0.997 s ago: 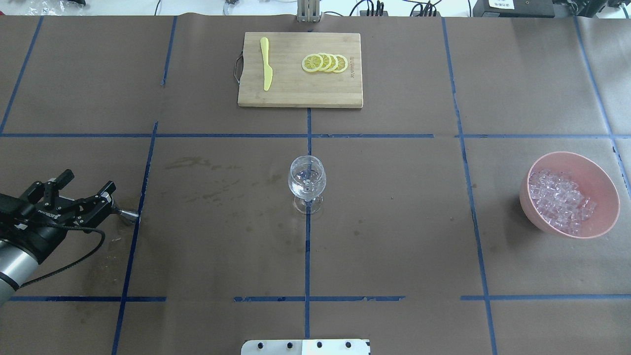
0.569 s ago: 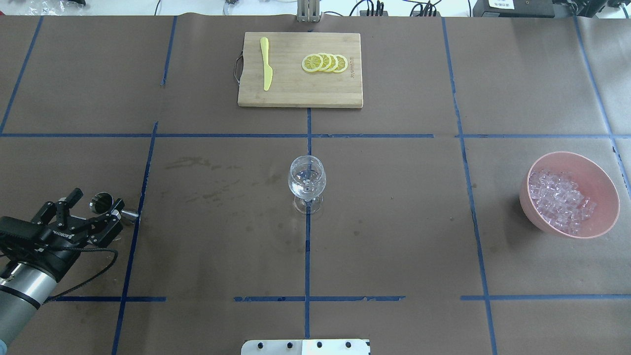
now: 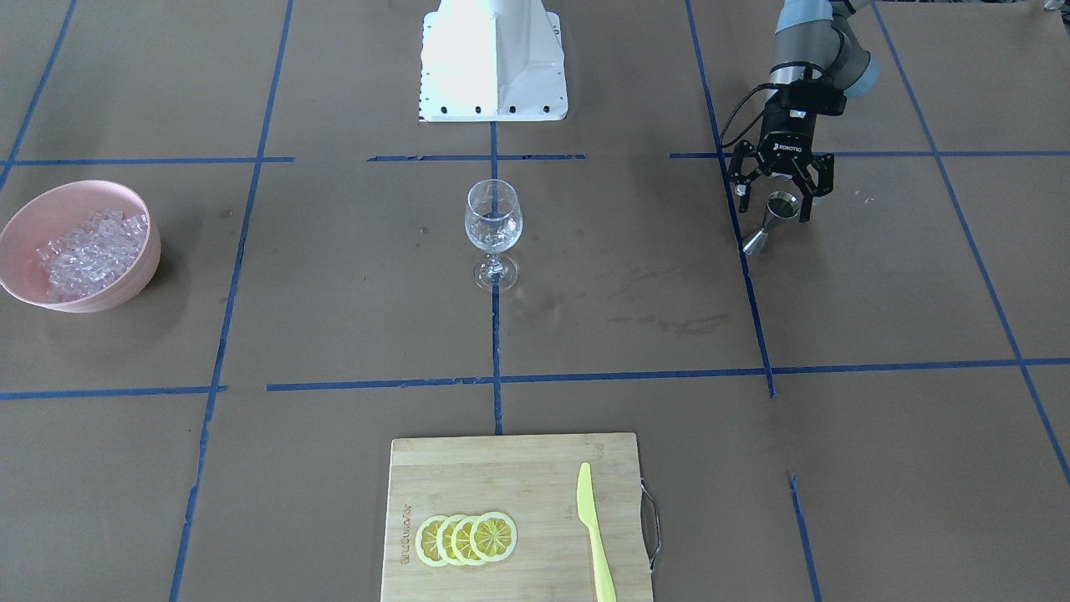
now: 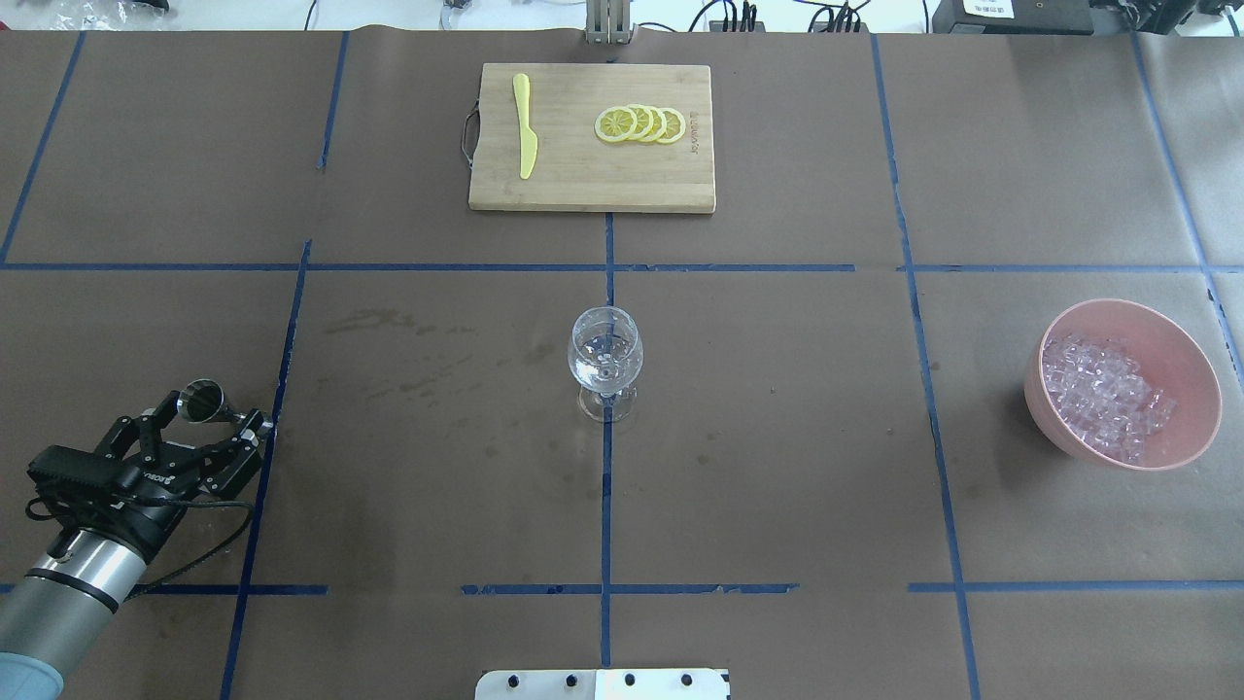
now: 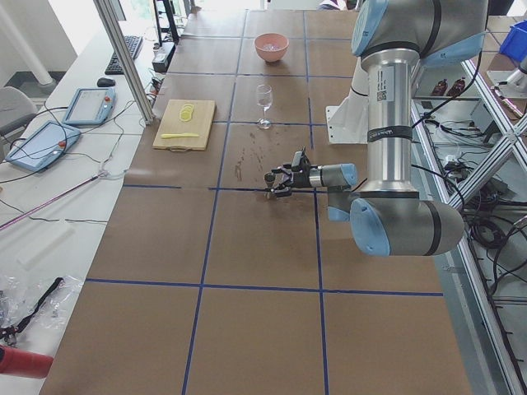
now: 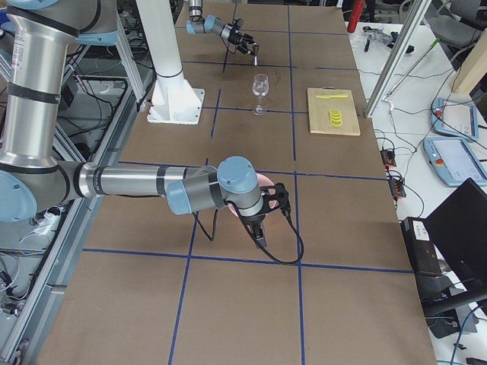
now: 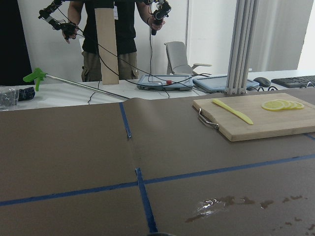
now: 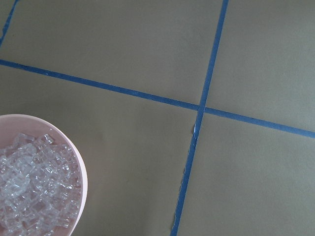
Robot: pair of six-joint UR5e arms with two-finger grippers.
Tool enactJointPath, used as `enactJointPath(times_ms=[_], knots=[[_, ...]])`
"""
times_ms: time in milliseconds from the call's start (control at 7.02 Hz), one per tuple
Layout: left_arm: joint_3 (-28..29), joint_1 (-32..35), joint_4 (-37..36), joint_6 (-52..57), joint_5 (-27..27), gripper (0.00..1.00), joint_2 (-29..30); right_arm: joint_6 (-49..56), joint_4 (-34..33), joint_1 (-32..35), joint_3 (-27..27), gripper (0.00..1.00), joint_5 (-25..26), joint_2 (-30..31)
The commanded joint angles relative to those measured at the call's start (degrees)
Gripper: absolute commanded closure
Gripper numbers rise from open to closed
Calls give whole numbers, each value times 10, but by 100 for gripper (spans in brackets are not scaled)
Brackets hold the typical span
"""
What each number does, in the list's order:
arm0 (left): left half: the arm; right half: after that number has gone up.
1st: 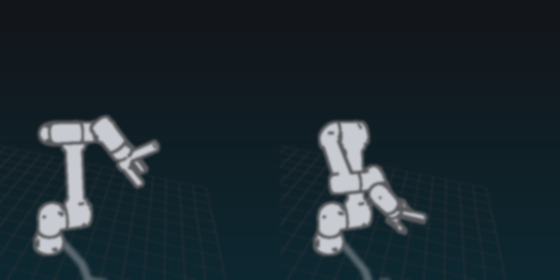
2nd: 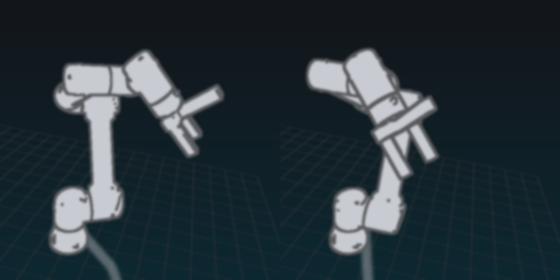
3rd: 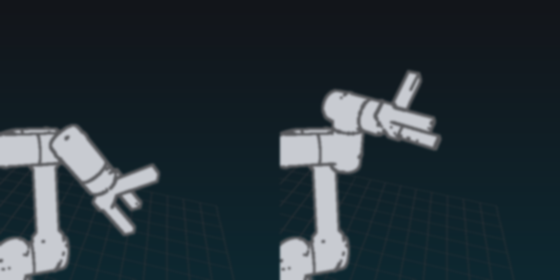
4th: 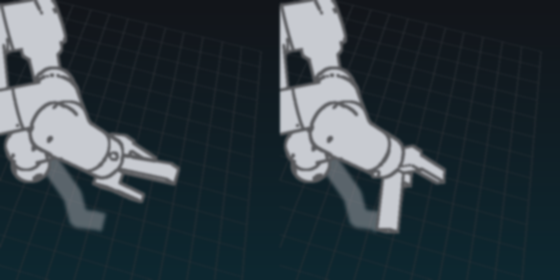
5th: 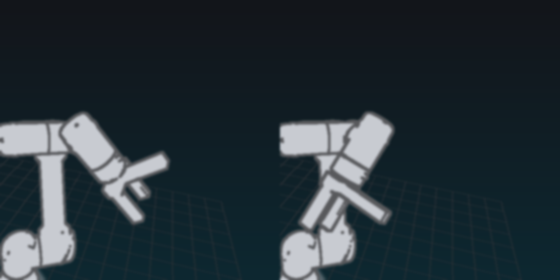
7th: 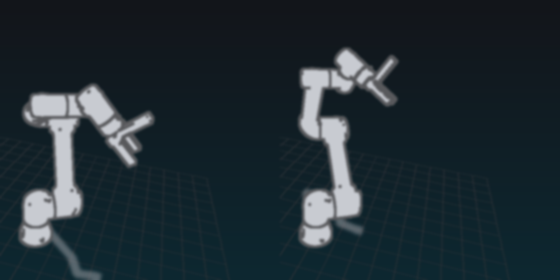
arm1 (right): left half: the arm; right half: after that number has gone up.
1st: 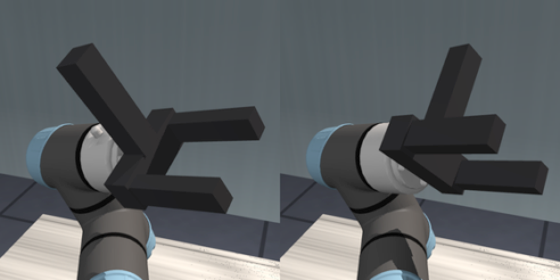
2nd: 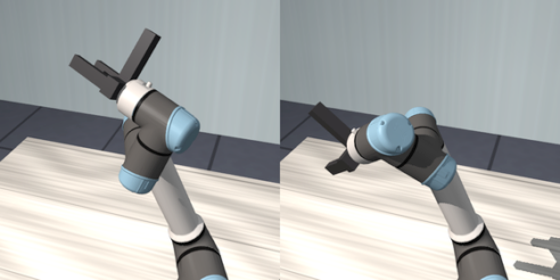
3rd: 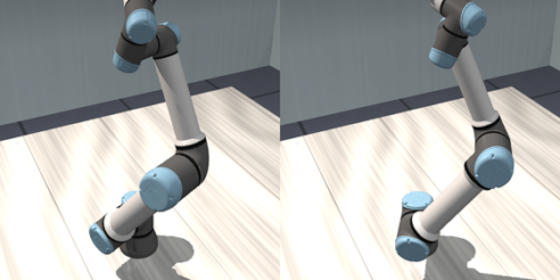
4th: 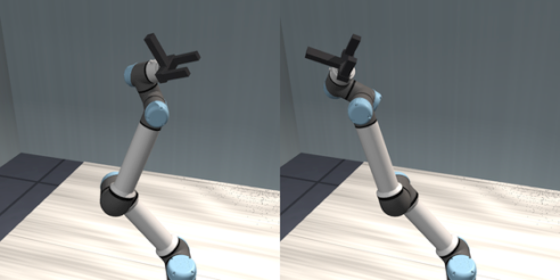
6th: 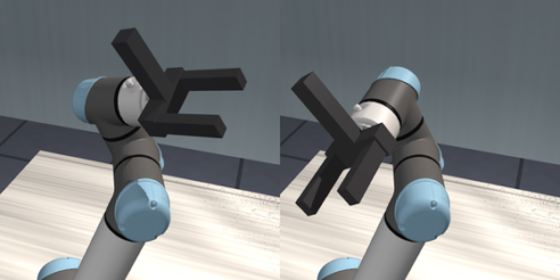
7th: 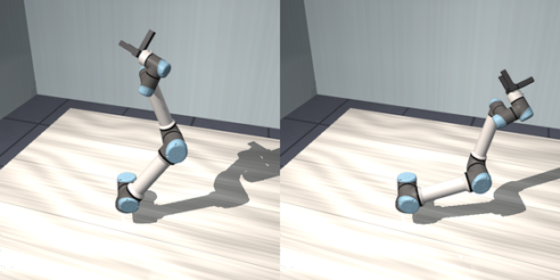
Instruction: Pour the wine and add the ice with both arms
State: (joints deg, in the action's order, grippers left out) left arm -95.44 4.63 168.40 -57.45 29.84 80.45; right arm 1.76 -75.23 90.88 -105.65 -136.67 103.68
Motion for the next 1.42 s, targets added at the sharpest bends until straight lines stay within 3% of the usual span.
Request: enactJointPath(times_ms=[0, 997, 1139, 1281], knots=[[17, -6, 0, -9, 0, 0, 5, 0, 0, 0, 0, 0, 0, 0], [45, -8, 3, -30, 6, 1, 22, 1, 1, 0, -2, 0, 0, -1], [53, -8, 3, -30, 7, 7, 26, 1, 1, 0, -2, 0, 0, -1], [54, -7, 5, -30, 15, 21, 26, 1, 1, 0, -2, 0, 0, -3]])
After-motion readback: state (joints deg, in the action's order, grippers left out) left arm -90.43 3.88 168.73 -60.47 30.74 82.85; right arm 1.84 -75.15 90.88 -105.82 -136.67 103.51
